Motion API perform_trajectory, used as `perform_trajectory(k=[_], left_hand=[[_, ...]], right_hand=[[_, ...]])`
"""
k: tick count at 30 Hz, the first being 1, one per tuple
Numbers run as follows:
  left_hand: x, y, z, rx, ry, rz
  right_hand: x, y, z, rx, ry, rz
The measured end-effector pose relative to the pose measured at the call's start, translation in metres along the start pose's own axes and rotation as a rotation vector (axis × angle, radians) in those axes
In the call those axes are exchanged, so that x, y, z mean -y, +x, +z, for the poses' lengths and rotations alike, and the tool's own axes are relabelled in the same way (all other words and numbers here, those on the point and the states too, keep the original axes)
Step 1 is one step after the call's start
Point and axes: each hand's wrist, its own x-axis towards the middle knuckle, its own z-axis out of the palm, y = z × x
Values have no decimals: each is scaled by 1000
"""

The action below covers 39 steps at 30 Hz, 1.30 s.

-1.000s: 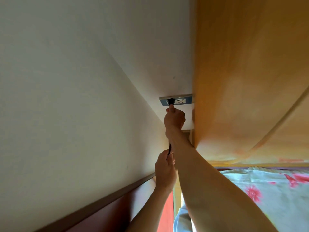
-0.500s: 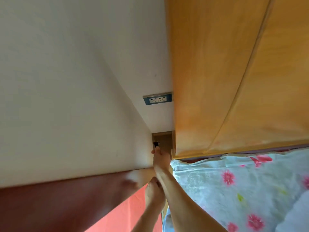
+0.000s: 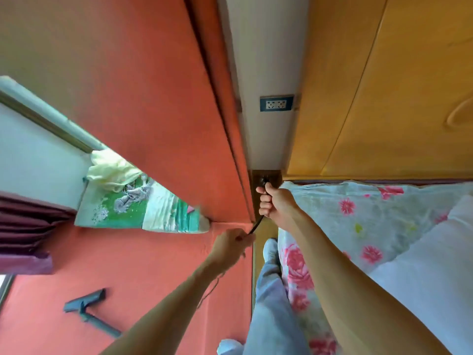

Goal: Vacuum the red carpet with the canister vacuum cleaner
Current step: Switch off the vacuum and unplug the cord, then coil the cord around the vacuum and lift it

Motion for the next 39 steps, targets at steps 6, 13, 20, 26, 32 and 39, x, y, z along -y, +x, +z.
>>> perform_trajectory(k=[6,13,20,26,32,39], left_hand=[[75,-126,-41,-58,-45,-15],[114,-255,-81,-306,152,29],[127,-354,-79,-486,412,-91],[115,-388,-40,-717,172,-114],[106,-411,-24,-866,-38,-275],[93,-432,19,-1073,-332,-507]], right_hand=[[-78,-67,24,47,-147,-37],[-189,-100,69,110,-407,262],[-278,-128,143,115,-694,490],[-343,-188,177,377,-1279,853],[-367,-229,193,488,-1494,928],[-408,-244,187,484,-1468,809]])
